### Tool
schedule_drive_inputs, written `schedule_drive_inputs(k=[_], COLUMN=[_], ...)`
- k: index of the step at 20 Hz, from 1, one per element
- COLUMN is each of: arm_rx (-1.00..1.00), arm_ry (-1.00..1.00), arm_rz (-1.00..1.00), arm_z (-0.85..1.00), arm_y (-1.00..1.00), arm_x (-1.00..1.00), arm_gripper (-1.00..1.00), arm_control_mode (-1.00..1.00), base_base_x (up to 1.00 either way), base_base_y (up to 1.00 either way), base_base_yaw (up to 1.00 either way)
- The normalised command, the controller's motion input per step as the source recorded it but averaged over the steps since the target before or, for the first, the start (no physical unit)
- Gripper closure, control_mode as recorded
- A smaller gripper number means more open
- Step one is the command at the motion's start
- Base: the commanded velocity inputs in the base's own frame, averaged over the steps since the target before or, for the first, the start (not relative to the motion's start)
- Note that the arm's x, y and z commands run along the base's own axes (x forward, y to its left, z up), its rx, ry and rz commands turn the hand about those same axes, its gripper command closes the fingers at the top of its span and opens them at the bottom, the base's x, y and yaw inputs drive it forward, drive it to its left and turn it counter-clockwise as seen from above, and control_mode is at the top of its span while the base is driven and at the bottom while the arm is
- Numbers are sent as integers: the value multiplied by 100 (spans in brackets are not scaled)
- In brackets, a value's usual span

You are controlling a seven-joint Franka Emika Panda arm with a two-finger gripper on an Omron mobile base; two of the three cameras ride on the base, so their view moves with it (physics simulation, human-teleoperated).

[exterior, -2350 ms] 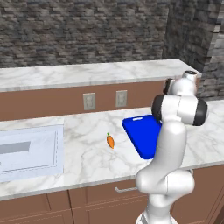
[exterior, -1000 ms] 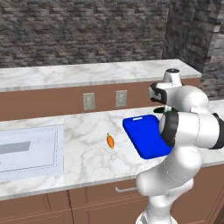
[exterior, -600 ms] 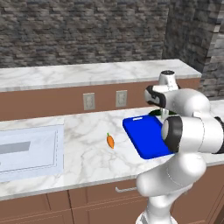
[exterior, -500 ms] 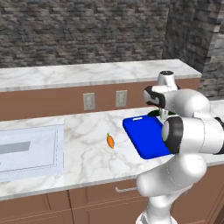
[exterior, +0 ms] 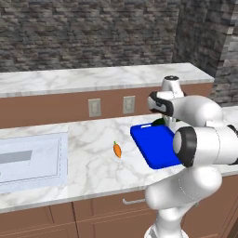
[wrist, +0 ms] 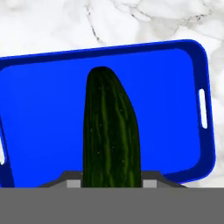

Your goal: Place the two vegetables and bowl onto the tray for setting up a vegetable dip station.

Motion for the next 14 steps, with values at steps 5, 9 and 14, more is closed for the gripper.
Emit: schedule_drive_inputs(k=[5, 9, 14], arm_rx=[0, 0, 0], arm_ry=[1, 0, 0], arm_rz=[14, 11, 9], arm_z=[0, 0, -2], arm_y=[22, 18, 11], arm_x=[2, 10, 15], arm_gripper=[100, 100, 100], arm_control_mode=[-100, -100, -100], base_base_x=[0, 0, 0], base_base_y=[0, 0, 0], base_base_yaw=[0, 0, 0])
